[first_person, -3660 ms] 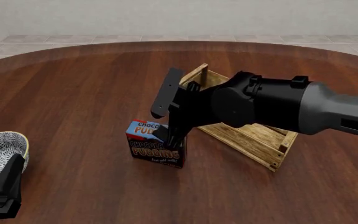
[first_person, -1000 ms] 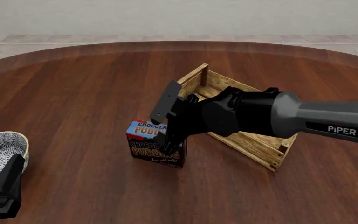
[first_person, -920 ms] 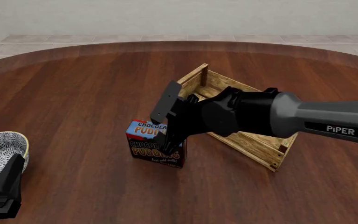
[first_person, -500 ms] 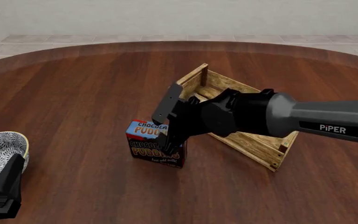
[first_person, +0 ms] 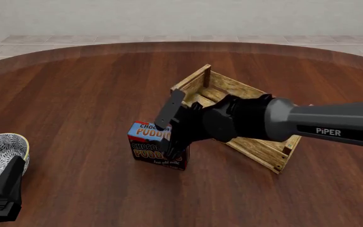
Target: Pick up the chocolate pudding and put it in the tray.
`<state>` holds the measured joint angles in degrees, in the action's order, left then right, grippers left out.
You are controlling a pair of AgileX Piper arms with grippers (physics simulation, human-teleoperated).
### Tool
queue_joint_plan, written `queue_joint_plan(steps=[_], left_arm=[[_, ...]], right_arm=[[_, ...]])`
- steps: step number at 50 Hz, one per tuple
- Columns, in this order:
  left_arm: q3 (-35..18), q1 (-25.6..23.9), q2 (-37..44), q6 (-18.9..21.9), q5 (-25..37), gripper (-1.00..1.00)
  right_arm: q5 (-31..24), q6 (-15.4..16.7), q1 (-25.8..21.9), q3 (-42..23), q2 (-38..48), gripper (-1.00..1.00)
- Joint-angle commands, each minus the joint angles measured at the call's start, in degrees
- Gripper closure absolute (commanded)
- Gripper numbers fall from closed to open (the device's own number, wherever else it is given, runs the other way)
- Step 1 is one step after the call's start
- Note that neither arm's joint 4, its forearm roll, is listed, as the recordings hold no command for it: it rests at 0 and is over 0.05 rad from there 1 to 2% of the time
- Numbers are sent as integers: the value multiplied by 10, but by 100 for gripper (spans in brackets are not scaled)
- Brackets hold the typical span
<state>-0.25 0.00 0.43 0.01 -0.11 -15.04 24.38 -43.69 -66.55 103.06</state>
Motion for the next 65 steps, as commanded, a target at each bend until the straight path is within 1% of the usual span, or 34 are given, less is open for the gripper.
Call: queue_joint_plan(steps=[1, 25, 54, 55, 56, 58, 60, 61, 64, 65], left_arm=[[0, 0, 0, 0, 0, -100], [0, 0, 0, 0, 0, -100], [0, 0, 0, 0, 0, -100], [0, 0, 0, 0, 0, -100], [0, 0, 0, 0, 0, -100], [0, 0, 0, 0, 0, -100], [0, 0, 0, 0, 0, -100], [0, 0, 0, 0, 0, -100], [0, 0, 0, 0, 0, -100], [0, 0, 0, 0, 0, -100]], right_arm=[[5, -1, 3, 3, 7, -100], [-1, -2, 8, -2, 17, -100], [15, -10, 6, 0, 35, -100], [17, -10, 2, 5, 33, 100], [20, -4, 3, 8, 31, 100], [19, -9, -6, 13, 23, 100], [16, -6, 6, 1, 27, 100], [17, -5, 0, 8, 21, 100], [13, -6, 7, 0, 19, 100], [14, -6, 2, 6, 14, 100]])
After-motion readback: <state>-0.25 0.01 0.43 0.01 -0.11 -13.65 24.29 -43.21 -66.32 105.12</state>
